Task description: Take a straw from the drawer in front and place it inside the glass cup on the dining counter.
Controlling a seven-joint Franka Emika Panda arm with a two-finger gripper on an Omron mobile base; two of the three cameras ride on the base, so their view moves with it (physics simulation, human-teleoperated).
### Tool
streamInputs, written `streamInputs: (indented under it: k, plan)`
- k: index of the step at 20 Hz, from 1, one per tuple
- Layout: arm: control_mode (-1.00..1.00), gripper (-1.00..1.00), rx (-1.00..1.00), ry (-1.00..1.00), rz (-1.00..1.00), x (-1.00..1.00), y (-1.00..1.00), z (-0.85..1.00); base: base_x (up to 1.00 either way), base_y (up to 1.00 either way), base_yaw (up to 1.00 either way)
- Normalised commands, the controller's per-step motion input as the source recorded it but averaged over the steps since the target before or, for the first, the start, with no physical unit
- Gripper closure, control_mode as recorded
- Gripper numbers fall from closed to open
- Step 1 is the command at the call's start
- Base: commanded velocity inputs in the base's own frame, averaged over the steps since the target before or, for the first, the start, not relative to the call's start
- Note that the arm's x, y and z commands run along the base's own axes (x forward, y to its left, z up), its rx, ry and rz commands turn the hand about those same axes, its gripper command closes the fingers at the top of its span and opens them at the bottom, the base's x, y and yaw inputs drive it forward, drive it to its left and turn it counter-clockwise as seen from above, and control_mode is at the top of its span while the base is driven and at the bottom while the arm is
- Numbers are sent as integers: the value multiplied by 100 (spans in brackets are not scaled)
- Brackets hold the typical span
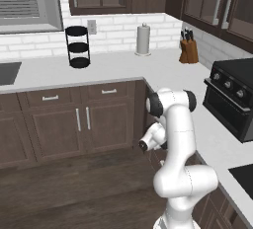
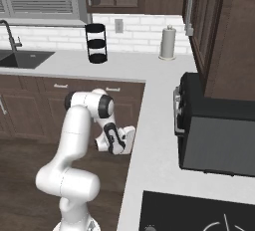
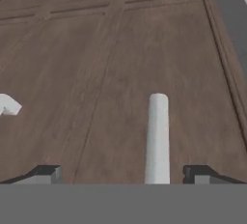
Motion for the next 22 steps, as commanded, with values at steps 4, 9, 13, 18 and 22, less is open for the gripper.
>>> streamInputs:
  k: [4, 9, 13, 18, 22]
  plan:
    - [-100, -100, 0, -16, 0, -11, -26, 0, 0, 0, 0]
    - [-100, -100, 0, -11, -1, -6, -11, 5, 0, 0, 0]
    - [-100, -100, 0, 1, -2, 7, -13, 0, 0, 0, 0]
    - [-100, -100, 0, 9, 0, 38, -17, 0, 0, 0, 0]
    - [-100, -100, 0, 6, 0, 36, -16, -3, 0, 0, 0]
